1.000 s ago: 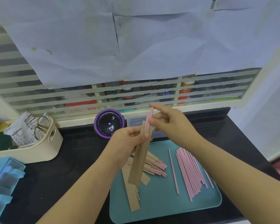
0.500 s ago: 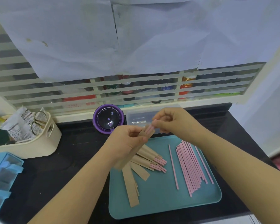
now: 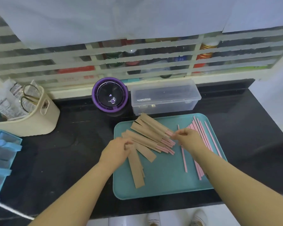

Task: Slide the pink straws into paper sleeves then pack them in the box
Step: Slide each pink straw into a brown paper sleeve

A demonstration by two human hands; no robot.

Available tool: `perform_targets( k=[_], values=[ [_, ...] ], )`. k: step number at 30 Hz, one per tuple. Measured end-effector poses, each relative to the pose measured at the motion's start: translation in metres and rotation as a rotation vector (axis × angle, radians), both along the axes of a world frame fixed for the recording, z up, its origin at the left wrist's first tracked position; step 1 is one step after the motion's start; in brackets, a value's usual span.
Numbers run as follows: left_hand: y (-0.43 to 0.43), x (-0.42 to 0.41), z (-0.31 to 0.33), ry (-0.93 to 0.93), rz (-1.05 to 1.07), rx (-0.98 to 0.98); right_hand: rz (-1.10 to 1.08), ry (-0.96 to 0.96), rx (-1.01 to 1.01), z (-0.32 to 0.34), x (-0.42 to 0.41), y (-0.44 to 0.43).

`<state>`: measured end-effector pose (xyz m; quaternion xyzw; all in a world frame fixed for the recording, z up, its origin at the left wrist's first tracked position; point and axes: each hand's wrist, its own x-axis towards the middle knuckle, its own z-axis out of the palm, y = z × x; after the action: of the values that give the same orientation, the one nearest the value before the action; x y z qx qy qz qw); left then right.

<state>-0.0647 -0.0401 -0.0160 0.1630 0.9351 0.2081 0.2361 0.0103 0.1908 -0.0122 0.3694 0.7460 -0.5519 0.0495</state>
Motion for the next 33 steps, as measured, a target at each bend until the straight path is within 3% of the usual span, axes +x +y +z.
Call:
perform_targets(
  k=[3,8,13,18,25,33],
  values=[
    [0.001,0.004,-0.011,0.043,-0.181,-0.095,0.11,-0.03,0.091,-0.008,0.0,0.0],
    [0.011,0.011,-0.019,0.223,-0.307,-0.187,0.188,-0.043,0.203,-0.014,0.003,0.003],
    [0.029,0.014,-0.026,0.392,-0.591,-0.26,0.317,-0.158,0.51,-0.023,0.015,0.008],
    [0.042,0.012,-0.023,0.438,-0.655,-0.438,0.461,-0.249,0.646,-0.021,0.018,0.005],
    [0.055,0.002,-0.013,0.397,-0.798,-0.536,0.476,-0.29,0.59,-0.016,0.018,0.008],
    [0.046,-0.006,-0.024,0.531,-0.976,-0.392,0.541,-0.328,0.658,-0.016,0.014,0.007]
  ],
)
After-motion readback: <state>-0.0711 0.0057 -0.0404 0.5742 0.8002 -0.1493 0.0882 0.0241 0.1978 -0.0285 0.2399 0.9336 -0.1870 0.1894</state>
